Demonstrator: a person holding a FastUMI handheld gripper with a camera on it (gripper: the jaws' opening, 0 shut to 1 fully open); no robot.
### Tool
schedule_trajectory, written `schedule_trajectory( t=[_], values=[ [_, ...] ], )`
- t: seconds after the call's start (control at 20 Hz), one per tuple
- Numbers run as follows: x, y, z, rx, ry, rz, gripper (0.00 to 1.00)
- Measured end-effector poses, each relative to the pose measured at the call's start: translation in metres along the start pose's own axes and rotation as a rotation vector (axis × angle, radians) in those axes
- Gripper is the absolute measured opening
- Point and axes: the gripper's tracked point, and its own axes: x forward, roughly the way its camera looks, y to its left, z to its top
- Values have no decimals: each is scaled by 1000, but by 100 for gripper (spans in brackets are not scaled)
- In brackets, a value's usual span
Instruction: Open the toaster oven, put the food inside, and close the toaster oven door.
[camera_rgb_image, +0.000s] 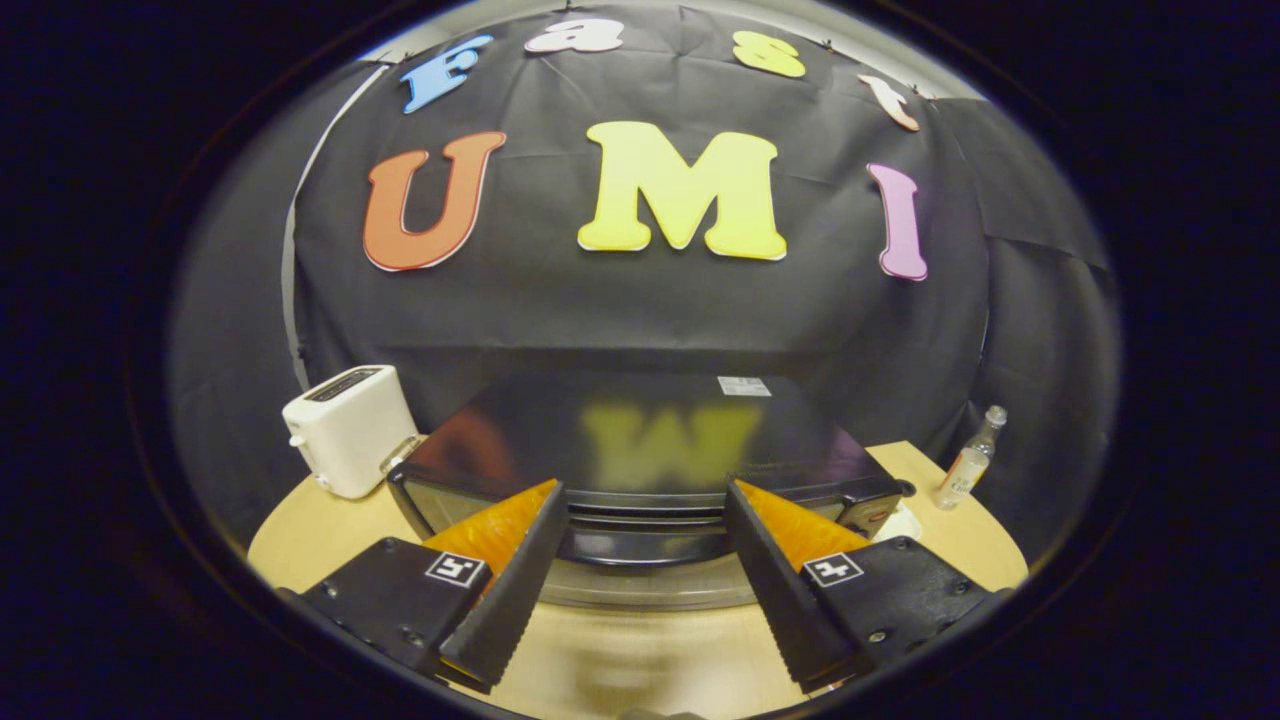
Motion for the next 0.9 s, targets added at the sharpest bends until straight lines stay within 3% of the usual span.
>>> schedule_trajectory(
  t=[0.5,0.9],
  values=[
    [-69,-1,-70,-58,116,73,100],
    [-93,-2,-141,-73,244,117,100]
  ],
)
